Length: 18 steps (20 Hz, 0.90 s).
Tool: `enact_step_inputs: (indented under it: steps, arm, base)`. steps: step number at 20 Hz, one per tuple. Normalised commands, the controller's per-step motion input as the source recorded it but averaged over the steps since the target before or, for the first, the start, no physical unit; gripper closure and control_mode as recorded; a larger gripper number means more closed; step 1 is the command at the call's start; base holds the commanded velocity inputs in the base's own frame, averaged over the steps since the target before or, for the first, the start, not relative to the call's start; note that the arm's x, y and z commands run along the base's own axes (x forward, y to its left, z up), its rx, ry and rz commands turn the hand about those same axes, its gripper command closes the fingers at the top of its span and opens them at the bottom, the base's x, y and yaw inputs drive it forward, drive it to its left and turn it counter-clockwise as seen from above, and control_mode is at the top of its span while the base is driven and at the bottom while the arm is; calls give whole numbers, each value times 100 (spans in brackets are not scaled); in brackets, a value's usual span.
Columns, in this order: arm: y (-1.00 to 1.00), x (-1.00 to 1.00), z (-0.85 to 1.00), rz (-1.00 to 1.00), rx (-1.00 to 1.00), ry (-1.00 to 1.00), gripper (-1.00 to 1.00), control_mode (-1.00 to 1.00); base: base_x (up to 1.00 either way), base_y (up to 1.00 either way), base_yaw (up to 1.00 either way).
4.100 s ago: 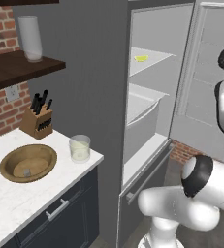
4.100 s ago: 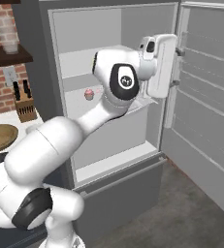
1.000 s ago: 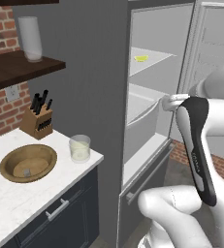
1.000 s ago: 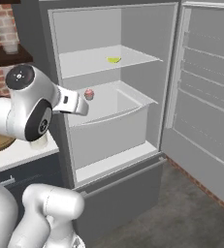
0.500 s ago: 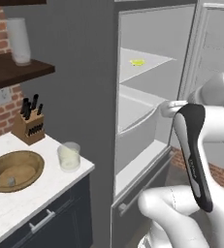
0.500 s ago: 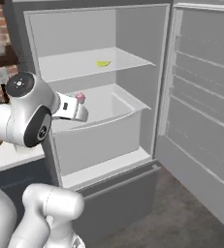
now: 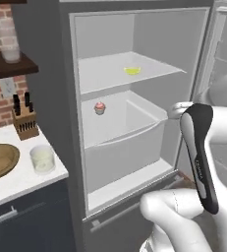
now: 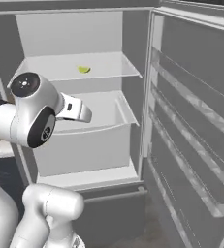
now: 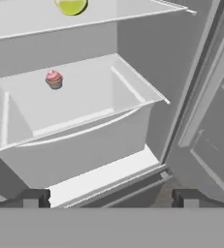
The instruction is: Grab a lemon wedge from the fridge and one ice cube from the ice bowl, and put them in the glass of lemonade.
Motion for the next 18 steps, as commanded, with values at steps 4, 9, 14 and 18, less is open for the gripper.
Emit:
enact_step_inputs:
  steps: [4,9,14,18]
  arm:
    - [0,0,0,0,0,0,-100,100]
    - [0,0,0,0,0,0,-100,100]
    - [0,0,0,0,0,0,-100,100]
    - [0,0,0,0,0,0,-100,100]
  base:
    - [2,-86,53]
    - [39,-31,33]
    - [25,-9,18]
    - [43,0,6]
